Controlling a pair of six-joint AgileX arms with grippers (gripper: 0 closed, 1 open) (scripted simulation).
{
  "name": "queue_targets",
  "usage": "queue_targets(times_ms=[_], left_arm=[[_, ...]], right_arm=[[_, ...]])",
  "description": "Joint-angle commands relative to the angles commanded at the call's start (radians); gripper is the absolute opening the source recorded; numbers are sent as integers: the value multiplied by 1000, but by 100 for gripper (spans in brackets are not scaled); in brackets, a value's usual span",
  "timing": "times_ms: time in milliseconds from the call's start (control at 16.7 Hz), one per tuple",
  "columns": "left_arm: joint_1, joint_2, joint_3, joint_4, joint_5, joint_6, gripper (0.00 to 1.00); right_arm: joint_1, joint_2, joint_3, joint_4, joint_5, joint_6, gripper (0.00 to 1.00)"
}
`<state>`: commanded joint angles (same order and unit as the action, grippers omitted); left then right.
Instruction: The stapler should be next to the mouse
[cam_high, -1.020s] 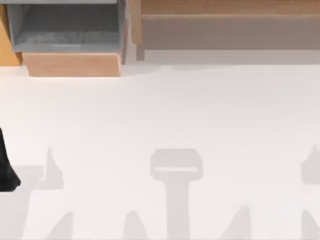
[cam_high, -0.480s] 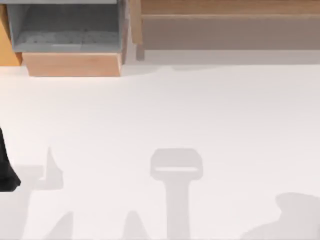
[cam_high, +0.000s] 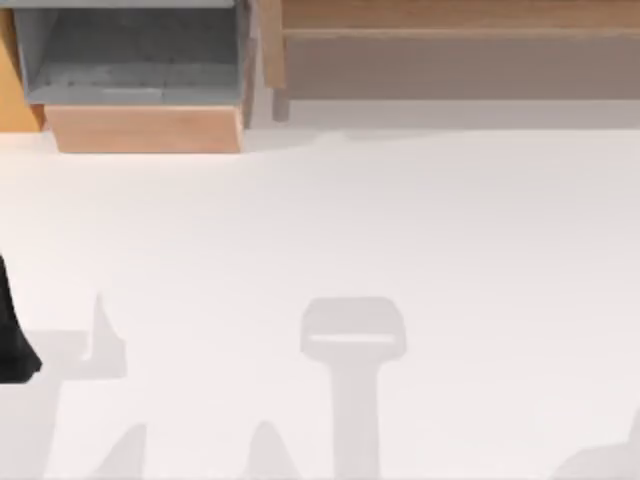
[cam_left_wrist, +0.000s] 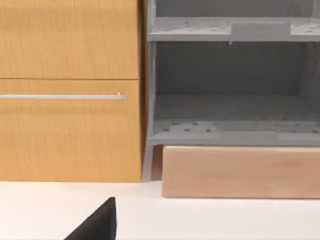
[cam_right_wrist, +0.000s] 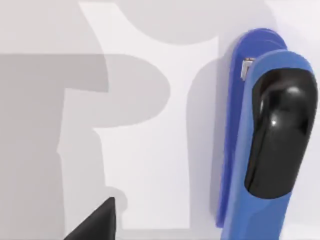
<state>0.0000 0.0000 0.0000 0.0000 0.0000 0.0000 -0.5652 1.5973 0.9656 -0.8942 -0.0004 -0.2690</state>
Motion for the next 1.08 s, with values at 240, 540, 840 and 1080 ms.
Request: queue_targets(times_ms=[240,540,840,1080], left_arm=[[0,0,0,0,0,0,100],[0,0,0,0,0,0,100],[0,0,0,0,0,0,100],[0,0,0,0,0,0,100]], right_arm=[[-20,54,38,-29,-3,-9,100],[-16,60,23,-9,-3,-7,100],[-17,136,-56,154,-2,-6,100],[-18,155,-73,183,-2,-6,100]])
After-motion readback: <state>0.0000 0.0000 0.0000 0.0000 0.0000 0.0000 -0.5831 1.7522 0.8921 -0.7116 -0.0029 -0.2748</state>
